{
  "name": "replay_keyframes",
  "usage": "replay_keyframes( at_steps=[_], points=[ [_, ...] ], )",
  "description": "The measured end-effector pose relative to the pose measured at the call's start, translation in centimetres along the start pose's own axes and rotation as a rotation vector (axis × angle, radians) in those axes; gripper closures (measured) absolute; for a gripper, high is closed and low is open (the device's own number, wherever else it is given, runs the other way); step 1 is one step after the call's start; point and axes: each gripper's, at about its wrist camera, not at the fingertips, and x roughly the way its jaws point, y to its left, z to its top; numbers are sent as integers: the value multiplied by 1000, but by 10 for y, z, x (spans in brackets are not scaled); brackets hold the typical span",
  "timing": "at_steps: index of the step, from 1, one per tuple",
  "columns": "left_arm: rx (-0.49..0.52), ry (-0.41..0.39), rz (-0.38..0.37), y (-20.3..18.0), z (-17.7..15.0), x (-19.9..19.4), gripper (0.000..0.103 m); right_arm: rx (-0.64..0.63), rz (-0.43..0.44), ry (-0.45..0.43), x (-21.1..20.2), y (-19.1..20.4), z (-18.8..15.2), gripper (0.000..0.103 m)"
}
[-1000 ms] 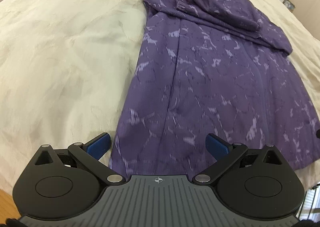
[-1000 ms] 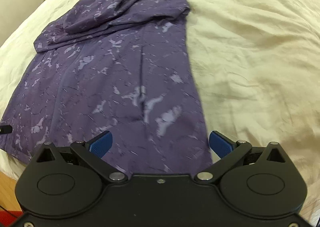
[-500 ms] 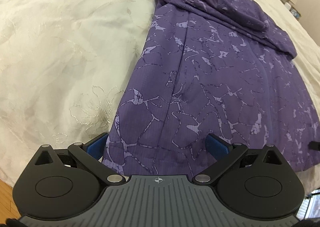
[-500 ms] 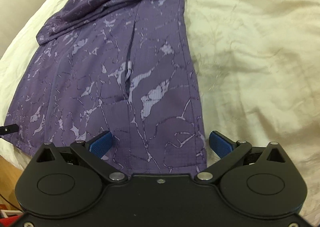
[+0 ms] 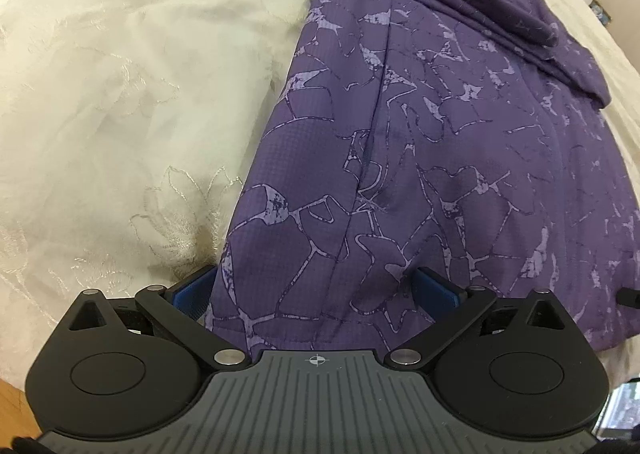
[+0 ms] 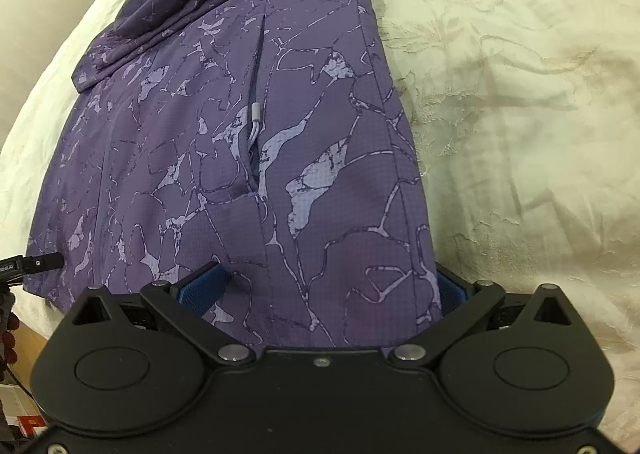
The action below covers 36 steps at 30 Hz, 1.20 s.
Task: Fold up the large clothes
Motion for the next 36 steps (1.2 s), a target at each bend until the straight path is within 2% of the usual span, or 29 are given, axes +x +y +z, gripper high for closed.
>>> replay_keyframes(
  at_steps=[7,8,10,11,12,13,15,16,17,18,20,24,27,32,36],
  points=[
    [-53,20,-11,3,5,-3,1,32,11,25,-2,-4,1,0],
    [-48,18,-11,2,5,-5,6,38,8,40,-1,-3,3,0],
    [-45,-1,-2,2,6,-11,23,46,9,73,1,-2,6,1],
    [-54,-11,2,4,6,-15,36,48,13,80,0,-1,8,8],
    [-68,-19,1,7,6,-20,47,46,16,77,-2,0,9,20],
    [-85,-26,-12,10,5,-24,52,43,22,71,-6,0,9,26],
    [-104,-40,-25,14,4,-32,80,46,51,64,-12,0,10,52],
    [-106,-44,-38,15,3,-36,84,48,69,66,-16,0,11,61],
    [-108,-47,-58,17,4,-40,91,45,83,68,-19,1,11,82],
    [-112,-52,-70,18,4,-44,95,38,98,65,-24,3,12,86],
    [-126,-70,-99,19,7,-55,98,36,124,53,-34,5,15,89],
    [-201,-131,-196,25,20,-83,98,102,246,-9,-60,6,27,91],
    [-266,-190,-266,28,36,-103,98,124,283,-75,-80,12,40,91],
    [-358,-292,-367,31,85,-120,98,210,312,-239,-107,19,76,91],
    [-383,-388,-443,28,133,-124,98,304,304,-382,-117,21,115,91]
  ],
)
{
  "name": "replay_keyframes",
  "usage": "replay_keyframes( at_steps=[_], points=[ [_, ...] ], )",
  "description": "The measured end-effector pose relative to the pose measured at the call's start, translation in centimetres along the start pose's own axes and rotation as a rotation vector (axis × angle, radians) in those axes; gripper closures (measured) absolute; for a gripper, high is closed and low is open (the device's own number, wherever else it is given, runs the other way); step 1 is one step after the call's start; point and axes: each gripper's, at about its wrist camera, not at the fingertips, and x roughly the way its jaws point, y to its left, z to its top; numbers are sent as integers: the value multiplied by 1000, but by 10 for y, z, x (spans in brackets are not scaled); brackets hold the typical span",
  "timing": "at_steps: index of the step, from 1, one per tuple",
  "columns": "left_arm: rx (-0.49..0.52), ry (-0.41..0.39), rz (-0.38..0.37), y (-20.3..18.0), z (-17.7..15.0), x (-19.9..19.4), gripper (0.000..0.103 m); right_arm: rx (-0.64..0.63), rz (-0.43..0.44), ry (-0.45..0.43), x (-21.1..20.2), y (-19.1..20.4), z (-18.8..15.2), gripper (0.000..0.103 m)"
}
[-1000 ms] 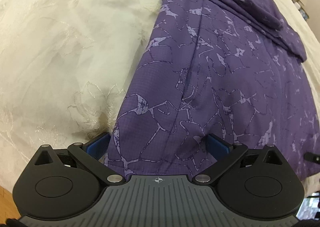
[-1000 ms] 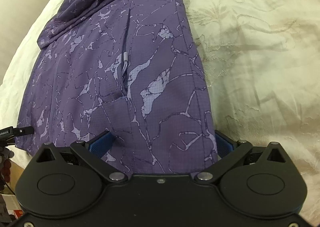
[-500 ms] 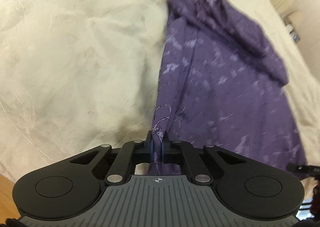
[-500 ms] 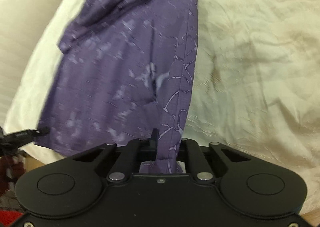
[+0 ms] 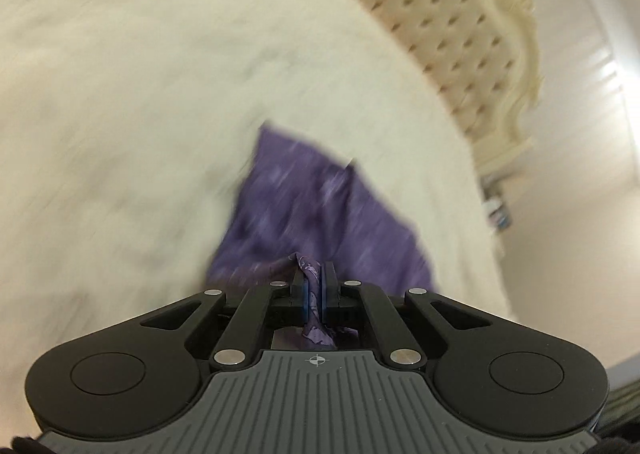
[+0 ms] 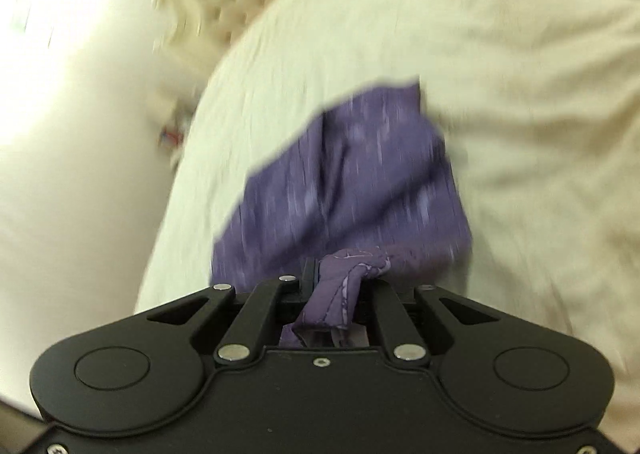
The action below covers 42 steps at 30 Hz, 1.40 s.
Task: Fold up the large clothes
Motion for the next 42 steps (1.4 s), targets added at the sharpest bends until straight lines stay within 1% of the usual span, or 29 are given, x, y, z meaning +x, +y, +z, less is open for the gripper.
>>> replay_keyframes(
  at_steps=[3,6,10,12,16,20,25,26,28,29,30,31,32,33,34,35,36,39,41,42],
  points=[
    [30,-39,-57,-15,30,26,98,21,-11,-95,16,15,23,91],
    [51,-55,-87,-27,53,54,98,16,-40,-163,32,29,44,91],
    [53,-68,-98,-34,79,86,98,12,-103,-222,59,44,70,91],
    [44,-69,-102,-34,88,95,98,11,-128,-235,67,47,82,92],
    [62,-76,-70,-38,96,113,98,-22,-169,-216,89,54,103,92],
    [30,-71,-34,-32,103,129,98,-36,-194,-177,113,55,120,92],
    [15,-54,53,-25,107,151,97,-39,-201,-105,146,47,137,91],
    [15,-52,70,-24,106,154,95,-43,-203,-93,152,45,139,90],
    [20,-56,109,-25,107,160,94,-48,-217,-70,163,42,145,83],
    [23,-55,118,-25,109,163,92,-45,-226,-65,168,40,147,82],
    [20,-52,119,-25,110,166,83,-38,-228,-66,171,38,149,81],
    [14,-56,113,-24,111,168,77,-29,-225,-62,173,36,151,79],
    [11,-71,110,-26,111,169,65,-20,-224,-62,177,33,153,63],
    [10,-97,107,-26,112,167,51,-17,-220,-69,177,33,154,44],
    [10,-124,104,-26,113,165,42,-17,-208,-80,177,33,155,36],
    [10,-141,106,-27,114,163,26,-20,-193,-92,177,33,155,28],
    [12,-151,107,-28,115,161,23,-25,-179,-102,176,33,157,27],
    [43,-142,128,-35,116,158,23,-57,-173,-104,176,37,158,27],
    [96,-126,144,-46,111,158,22,-107,-163,-90,177,44,155,27],
    [133,-103,153,-53,105,161,21,-147,-168,-75,180,48,150,27]
  ],
)
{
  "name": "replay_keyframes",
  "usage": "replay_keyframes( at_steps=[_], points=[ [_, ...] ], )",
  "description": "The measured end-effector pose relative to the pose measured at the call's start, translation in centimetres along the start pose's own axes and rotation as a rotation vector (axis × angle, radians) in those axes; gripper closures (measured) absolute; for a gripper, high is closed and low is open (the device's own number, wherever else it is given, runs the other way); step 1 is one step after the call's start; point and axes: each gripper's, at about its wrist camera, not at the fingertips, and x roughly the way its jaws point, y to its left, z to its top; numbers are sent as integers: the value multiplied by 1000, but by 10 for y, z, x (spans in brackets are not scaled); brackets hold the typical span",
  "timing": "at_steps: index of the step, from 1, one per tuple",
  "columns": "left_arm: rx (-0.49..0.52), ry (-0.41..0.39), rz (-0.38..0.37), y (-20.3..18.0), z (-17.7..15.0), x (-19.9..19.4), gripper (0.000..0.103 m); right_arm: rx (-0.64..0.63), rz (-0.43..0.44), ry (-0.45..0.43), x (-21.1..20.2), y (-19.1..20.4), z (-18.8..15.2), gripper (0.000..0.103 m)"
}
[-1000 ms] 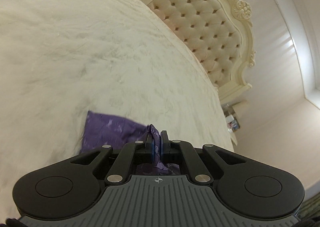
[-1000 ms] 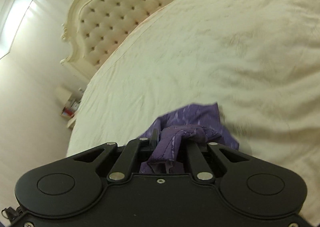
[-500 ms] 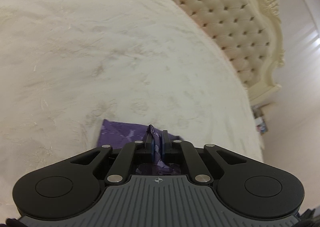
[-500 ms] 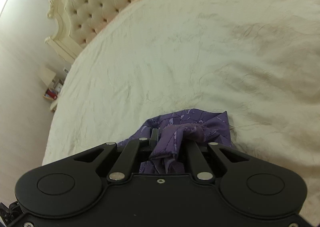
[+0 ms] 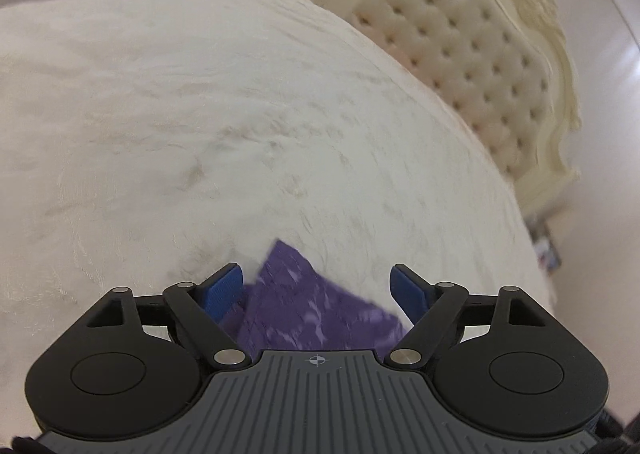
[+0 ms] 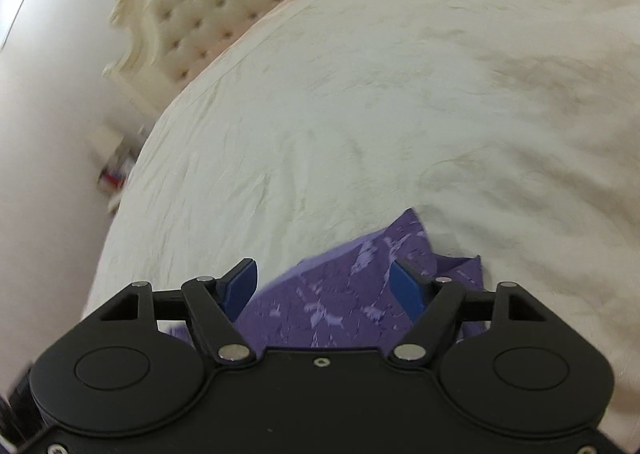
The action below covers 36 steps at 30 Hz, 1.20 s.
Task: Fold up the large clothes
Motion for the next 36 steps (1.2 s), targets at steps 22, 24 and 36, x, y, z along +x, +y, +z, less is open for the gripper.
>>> replay_keyframes(
  at_steps=[22,24,36],
  points=[
    [623,276,234,-71,-87,123,19,-664,-238,258,105,68,-75,13],
    [641,262,283,-70,-85,127,9,-610,-262,266,110,55,-66,8],
    [408,282,132,-35,-54,82,0,-422,-147,238,60,24,-45,0]
  ],
)
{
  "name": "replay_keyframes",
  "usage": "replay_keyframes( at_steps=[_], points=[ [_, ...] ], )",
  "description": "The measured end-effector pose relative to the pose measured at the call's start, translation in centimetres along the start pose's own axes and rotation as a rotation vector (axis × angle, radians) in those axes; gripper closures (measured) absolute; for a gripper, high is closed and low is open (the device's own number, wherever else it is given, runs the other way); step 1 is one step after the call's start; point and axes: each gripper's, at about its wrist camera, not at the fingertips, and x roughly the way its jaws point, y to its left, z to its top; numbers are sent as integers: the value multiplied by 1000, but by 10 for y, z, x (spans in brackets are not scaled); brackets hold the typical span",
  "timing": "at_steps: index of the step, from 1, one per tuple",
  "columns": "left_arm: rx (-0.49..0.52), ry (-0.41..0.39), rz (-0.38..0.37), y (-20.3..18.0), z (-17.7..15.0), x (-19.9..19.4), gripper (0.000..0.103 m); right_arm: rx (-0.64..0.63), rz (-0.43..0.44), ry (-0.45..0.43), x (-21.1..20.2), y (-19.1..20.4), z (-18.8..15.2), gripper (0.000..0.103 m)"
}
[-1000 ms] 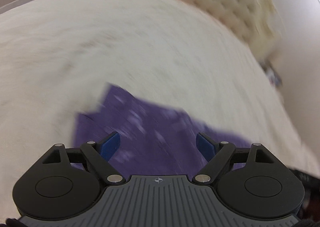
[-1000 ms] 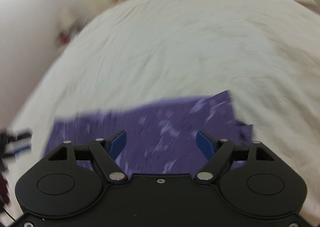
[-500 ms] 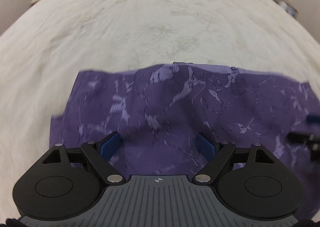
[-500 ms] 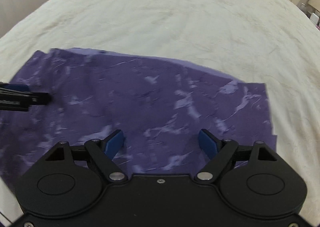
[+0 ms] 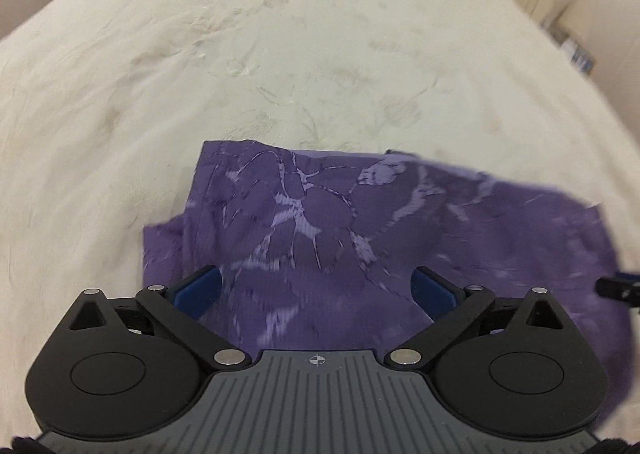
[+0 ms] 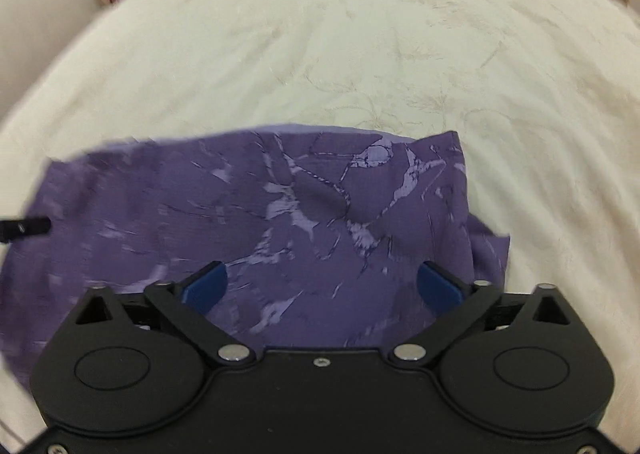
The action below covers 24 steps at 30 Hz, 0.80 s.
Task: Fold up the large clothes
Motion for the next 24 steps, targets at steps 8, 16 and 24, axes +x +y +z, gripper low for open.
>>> replay_keyframes(
  at_steps=[8,16,24],
  points=[
    [-74,-44,-20,25,-37,-54,0,118,27,-35,-54,-21,-46,0],
    [-164,45,-11,50,-78,-63,0,240,60,45,-58,-50,-83,0],
    [-194,91,-50,57,-87,-35,0,421,163,113,-25,-73,-95,0]
  ],
)
